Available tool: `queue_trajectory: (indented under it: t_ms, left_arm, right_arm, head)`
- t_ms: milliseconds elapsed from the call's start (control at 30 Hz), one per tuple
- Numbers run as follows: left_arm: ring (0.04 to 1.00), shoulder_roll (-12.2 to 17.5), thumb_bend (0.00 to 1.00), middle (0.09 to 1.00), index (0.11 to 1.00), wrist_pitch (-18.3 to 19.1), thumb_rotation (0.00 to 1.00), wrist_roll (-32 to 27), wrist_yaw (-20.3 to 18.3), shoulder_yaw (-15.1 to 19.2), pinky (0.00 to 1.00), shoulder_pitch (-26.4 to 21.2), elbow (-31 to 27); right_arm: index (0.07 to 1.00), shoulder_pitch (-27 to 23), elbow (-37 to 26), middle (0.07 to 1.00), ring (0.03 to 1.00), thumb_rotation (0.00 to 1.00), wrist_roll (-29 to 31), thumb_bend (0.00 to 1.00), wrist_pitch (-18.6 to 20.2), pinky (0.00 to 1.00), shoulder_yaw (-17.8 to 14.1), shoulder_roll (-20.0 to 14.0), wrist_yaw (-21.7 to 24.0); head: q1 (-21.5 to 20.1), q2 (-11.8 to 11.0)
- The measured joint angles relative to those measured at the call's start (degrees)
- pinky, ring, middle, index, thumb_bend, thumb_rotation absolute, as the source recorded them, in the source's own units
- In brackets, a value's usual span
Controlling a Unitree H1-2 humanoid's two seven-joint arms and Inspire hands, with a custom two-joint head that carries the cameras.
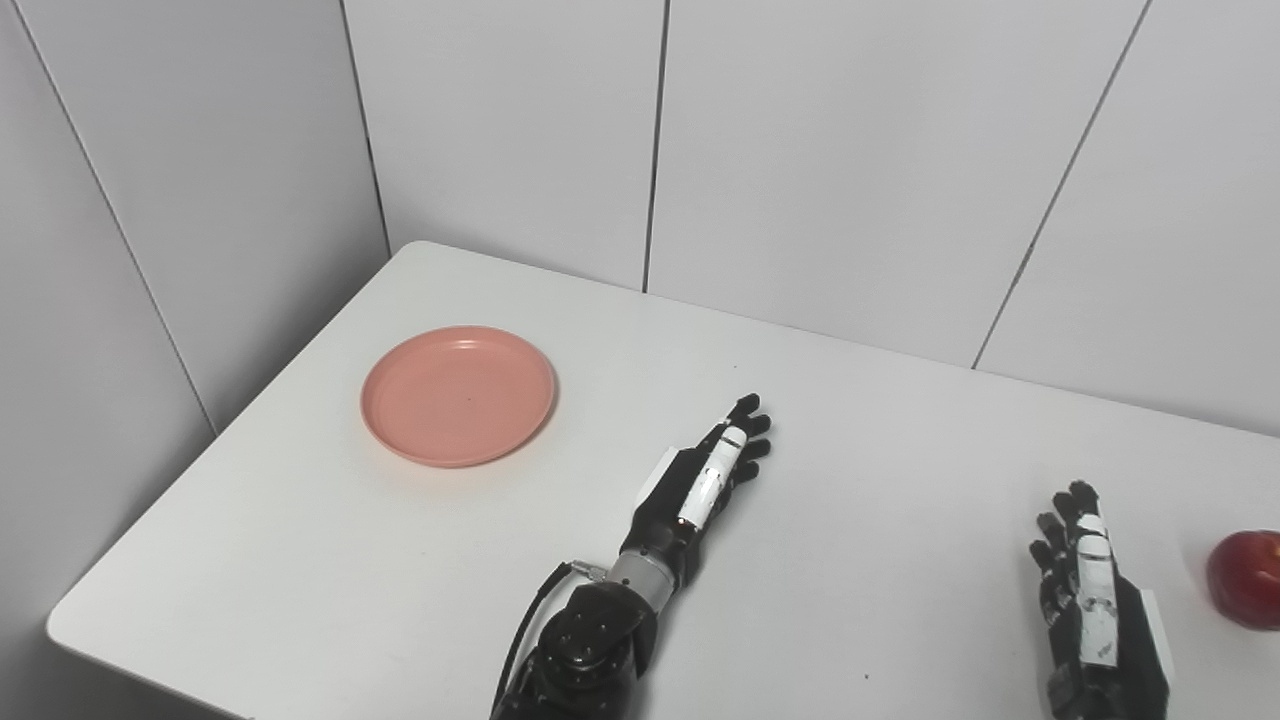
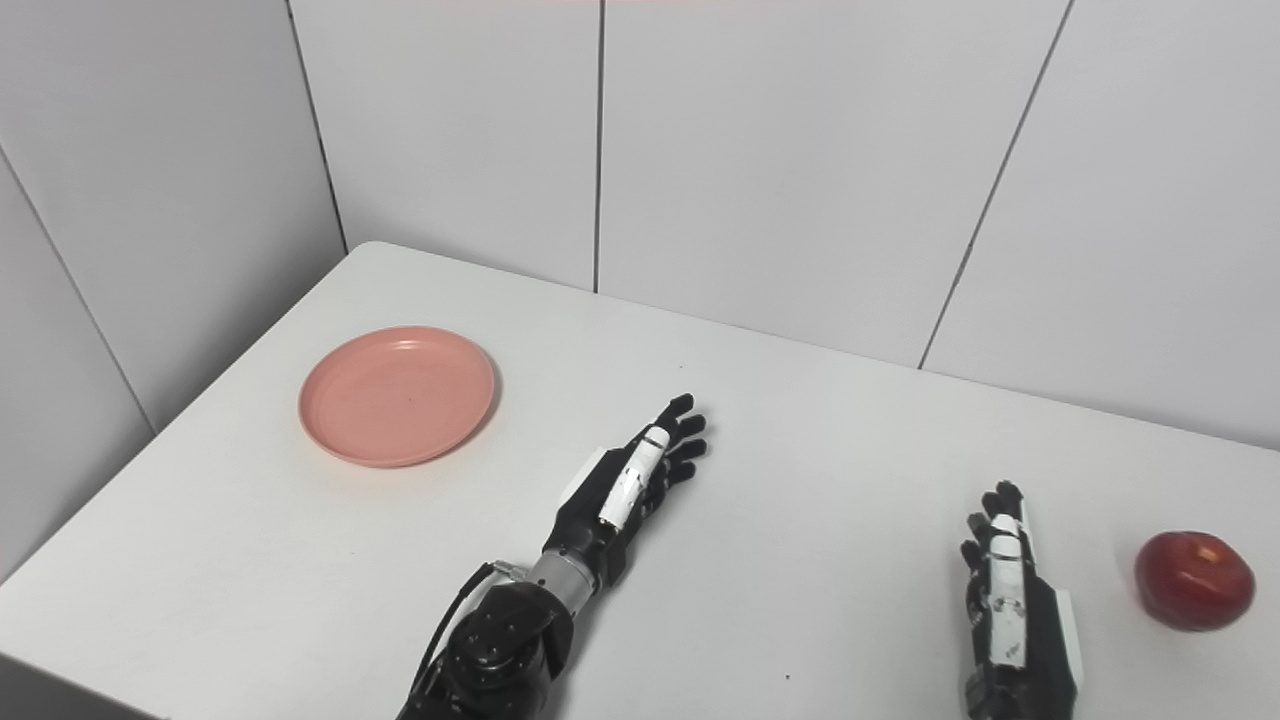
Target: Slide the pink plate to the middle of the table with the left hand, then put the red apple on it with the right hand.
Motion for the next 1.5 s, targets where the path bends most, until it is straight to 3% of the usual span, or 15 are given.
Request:
queue_trajectory:
  t_ms: [500, 733, 1033, 1500]
  left_arm:
    - [0.890, 0.38, 0.40, 0.908, 0.901, 2.71, 1.00, -2.56, -0.22, 2.20, 0.91, -0.72, -7.29]
    - [0.878, 2.33, 0.41, 0.894, 0.871, 3.60, 1.00, -2.52, -0.13, 3.70, 0.87, -2.25, -11.27]
    - [0.885, 4.57, 0.39, 0.894, 0.870, 6.33, 1.00, -2.58, 0.32, 7.33, 0.87, -4.54, -16.48]
    - [0.900, 9.01, 0.40, 0.909, 0.885, 7.27, 1.00, -3.84, 2.52, 14.69, 0.89, -9.02, -18.45]
  right_arm:
    - [1.000, -0.01, 0.00, 1.000, 1.000, 1.00, 0.81, 0.12, 0.01, 1.00, 0.00, -0.16, 0.40]
    - [1.000, -0.04, 0.00, 1.000, 1.000, 1.00, 0.78, 0.11, 0.02, 1.00, -0.03, -0.11, 0.34]
    - [1.000, -0.04, -0.09, 1.000, 1.000, 1.00, 0.80, 0.11, 0.05, 1.00, 0.13, -0.10, 0.38]
    - [0.999, -0.04, -0.45, 1.000, 1.000, 1.00, 0.75, 0.10, 0.12, 1.00, 0.01, -0.12, 0.23]
  head:
    - [1.41, 0.00]
    - [1.67, -0.09]
    - [1.94, 0.18]
    - [2.90, 0.18]
